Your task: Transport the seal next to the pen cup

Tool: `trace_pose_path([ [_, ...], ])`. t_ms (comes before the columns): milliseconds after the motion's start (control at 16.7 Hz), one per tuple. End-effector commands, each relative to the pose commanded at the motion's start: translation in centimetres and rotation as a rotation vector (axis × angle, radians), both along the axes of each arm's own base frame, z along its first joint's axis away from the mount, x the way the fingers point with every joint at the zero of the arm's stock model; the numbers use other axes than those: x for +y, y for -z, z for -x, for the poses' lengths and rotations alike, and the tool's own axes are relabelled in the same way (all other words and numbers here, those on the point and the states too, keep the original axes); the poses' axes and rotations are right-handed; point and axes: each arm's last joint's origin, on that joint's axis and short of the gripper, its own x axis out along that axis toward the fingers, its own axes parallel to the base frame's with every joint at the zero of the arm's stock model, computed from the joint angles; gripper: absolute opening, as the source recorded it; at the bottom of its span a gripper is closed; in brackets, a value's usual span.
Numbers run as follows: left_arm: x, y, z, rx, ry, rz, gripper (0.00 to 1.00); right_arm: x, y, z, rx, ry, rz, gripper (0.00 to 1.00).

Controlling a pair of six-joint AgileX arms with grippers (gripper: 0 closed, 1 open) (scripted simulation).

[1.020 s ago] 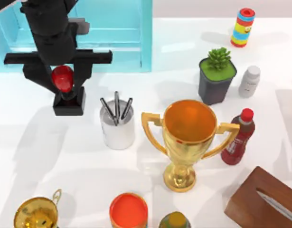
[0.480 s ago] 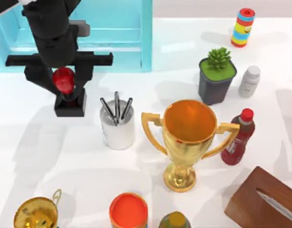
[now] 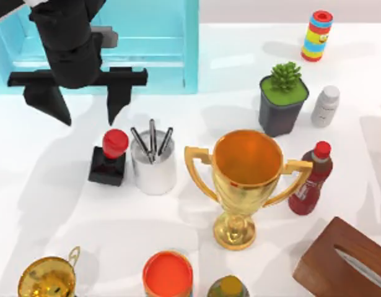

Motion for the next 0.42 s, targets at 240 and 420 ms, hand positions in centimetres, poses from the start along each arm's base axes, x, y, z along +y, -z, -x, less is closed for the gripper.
trace_pose_path([
  [240, 0.00, 0.00, 0.00, 0.000, 0.000, 0.000, 1.00, 0.00, 0.00, 0.00, 0.000, 0.000, 0.000, 1.00],
  [420, 0.00, 0.00, 0.00, 0.000, 0.000, 0.000, 1.00, 0.00, 0.00, 0.00, 0.000, 0.000, 0.000, 1.00],
])
